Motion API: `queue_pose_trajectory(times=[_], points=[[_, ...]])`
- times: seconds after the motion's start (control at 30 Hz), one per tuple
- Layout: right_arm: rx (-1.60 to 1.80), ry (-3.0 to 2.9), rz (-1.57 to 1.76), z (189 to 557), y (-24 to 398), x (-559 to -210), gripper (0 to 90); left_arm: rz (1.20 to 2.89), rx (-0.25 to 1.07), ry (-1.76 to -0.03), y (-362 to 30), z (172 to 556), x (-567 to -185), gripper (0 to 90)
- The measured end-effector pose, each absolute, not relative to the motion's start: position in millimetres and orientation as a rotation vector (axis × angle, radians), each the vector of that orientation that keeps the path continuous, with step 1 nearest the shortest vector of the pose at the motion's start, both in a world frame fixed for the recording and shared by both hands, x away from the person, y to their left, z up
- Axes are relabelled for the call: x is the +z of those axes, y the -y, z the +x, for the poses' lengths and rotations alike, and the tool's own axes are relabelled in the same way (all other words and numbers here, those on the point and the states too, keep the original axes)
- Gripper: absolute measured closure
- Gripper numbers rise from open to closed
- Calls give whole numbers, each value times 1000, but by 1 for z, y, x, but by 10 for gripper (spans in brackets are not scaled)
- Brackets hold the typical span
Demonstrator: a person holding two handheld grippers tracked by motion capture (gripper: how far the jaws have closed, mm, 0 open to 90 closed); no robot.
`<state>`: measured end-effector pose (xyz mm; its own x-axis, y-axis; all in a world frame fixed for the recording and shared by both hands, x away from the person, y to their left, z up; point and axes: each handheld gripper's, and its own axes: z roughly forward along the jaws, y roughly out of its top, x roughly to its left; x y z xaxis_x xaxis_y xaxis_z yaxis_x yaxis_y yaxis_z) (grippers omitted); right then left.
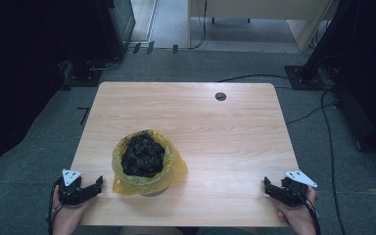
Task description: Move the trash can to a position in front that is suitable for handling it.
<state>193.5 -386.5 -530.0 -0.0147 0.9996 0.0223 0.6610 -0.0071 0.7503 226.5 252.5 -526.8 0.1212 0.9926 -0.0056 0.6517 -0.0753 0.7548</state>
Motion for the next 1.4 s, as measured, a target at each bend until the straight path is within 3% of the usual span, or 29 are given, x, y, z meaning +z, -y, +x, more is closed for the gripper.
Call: queue_pose_trajectory(times=[0.3,0.47,0.5,0.53,0.7,1.03,1.2,1.4], points=[[808,-1747,1708,193,385,-530,159,1791,726,-1599,-253,226,-527,168],[810,-1740,1702,192,383,-529,225,1755,738,-1611,-253,223,-525,315],[817,-1717,1698,190,383,-529,336,1719,724,-1605,-253,223,-523,351],[822,-1713,1698,190,383,-529,364,1695,722,-1600,-252,223,-522,376],[863,-1712,1694,189,382,-527,410,1626,704,-1559,-242,229,-507,486],[884,-1722,1635,188,369,-517,448,1572,691,-1504,-219,243,-480,493],[915,-1787,1587,189,358,-513,505,1558,658,-1479,-204,250,-476,559],[836,-1803,1503,189,348,-512,490,1590,655,-1419,-184,253,-473,610]])
